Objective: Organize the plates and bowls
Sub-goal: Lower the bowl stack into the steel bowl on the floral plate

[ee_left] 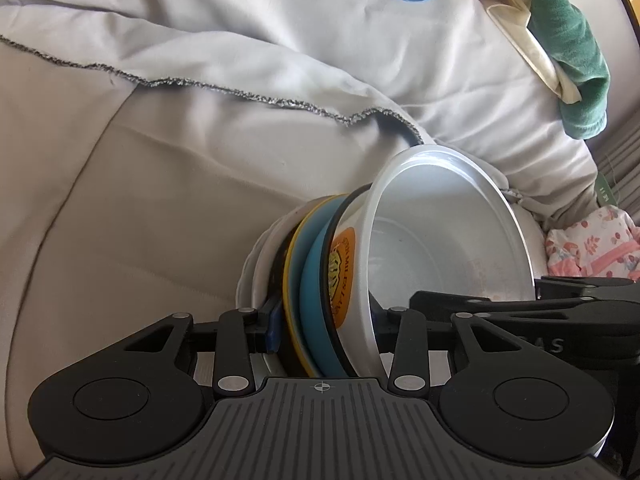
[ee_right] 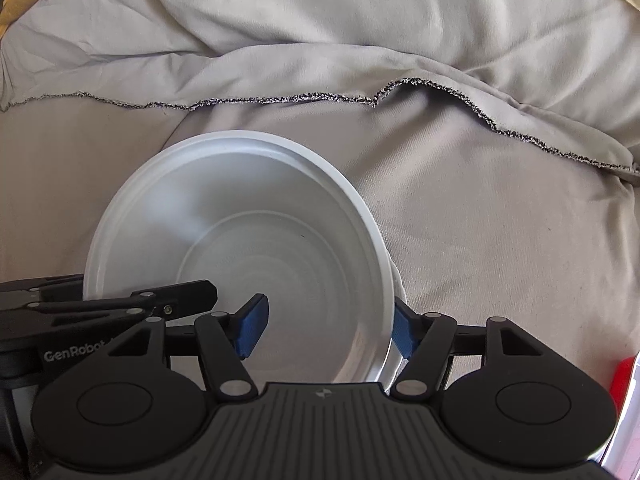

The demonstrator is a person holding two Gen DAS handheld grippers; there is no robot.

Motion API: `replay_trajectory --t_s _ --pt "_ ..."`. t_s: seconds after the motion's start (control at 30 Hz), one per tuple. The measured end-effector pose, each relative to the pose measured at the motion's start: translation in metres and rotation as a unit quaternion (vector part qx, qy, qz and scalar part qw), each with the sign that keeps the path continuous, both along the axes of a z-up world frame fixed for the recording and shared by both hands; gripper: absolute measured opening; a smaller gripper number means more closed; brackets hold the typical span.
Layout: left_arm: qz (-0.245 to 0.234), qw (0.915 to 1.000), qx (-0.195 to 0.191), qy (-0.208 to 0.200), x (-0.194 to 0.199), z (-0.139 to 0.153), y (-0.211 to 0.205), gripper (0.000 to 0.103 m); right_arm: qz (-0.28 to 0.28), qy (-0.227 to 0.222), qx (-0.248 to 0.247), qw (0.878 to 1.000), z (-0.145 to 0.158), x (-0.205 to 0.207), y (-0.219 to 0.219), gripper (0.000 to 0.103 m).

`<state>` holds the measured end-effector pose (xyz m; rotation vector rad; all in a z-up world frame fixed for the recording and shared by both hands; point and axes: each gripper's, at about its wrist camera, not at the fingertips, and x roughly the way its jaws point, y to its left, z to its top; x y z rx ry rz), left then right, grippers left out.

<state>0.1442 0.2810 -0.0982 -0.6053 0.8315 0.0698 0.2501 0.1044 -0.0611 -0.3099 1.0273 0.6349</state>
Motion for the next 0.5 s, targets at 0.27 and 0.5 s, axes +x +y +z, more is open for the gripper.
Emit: replay_trajectory --t_s 0.27,0.5 --pt "0.005 0.9999 0.009 -0.008 -0.003 0.004 0.0 0.042 0.006 0.0 0.027 1.0 0.013 -0.005 -0.009 0.057" --pt "0.019 0.9992 0.024 -0.027 -0.008 0.011 0.003 0.041 0.001 0.014 0.037 0.999 0.01 -0.006 -0.012 0.057"
